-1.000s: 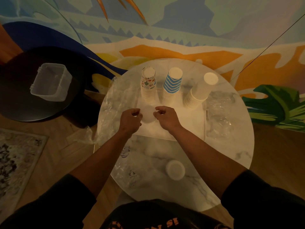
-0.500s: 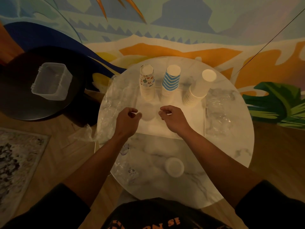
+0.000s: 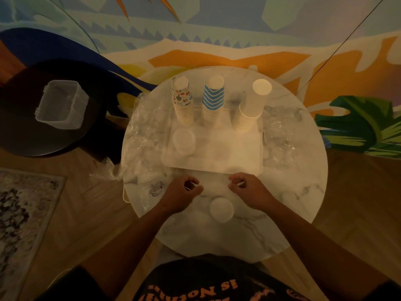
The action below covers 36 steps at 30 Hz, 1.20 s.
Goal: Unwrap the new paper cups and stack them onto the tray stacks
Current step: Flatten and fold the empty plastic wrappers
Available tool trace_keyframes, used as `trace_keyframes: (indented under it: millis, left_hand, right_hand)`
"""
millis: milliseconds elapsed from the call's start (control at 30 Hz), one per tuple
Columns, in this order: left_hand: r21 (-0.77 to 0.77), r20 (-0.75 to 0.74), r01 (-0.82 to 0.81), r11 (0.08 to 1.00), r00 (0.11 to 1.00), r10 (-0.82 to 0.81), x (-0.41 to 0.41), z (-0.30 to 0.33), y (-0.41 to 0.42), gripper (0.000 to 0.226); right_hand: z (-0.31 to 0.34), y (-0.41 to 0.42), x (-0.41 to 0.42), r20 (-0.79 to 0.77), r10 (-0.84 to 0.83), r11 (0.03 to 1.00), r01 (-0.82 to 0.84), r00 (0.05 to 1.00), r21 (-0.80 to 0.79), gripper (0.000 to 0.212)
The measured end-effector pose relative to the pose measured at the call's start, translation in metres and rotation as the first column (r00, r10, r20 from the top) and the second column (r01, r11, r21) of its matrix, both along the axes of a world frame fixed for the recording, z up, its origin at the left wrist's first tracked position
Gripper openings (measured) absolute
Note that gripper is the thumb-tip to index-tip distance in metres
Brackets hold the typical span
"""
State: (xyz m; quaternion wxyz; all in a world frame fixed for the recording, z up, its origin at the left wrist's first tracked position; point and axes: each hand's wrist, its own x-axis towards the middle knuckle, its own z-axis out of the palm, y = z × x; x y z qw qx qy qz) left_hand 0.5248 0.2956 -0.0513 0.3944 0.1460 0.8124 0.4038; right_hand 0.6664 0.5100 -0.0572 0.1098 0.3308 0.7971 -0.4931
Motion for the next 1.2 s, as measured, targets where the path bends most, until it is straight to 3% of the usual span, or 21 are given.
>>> trace_keyframes:
  millis: [367, 767, 1200]
  left_hand:
    - [-0.115, 0.137, 0.155, 0.981, 0.981, -0.139, 0.058, -0.031, 0.007, 0.038]
    - [-0.141, 0.038, 0.051, 0.989, 0.998, -0.046, 0.061, -0.033, 0.020, 0.026]
    - [-0.095, 0.109, -0.034, 0.995, 0.993, 0.044, 0.055, -0.017, 0.020, 0.020]
  right_hand:
    - [-0.031, -0.024, 0.051, 0.148, 0.091, 0.996, -0.090, 0.985, -0.007, 0.034]
    - [-0.032, -0.042, 0.045, 0.110, -0.055, 0.991, 0.041, 0.992, 0.126, 0.029]
    - [-0.018, -0.043, 0.033, 0.098, -0.155, 0.986, 0.149, 0.983, 0.073, 0.020]
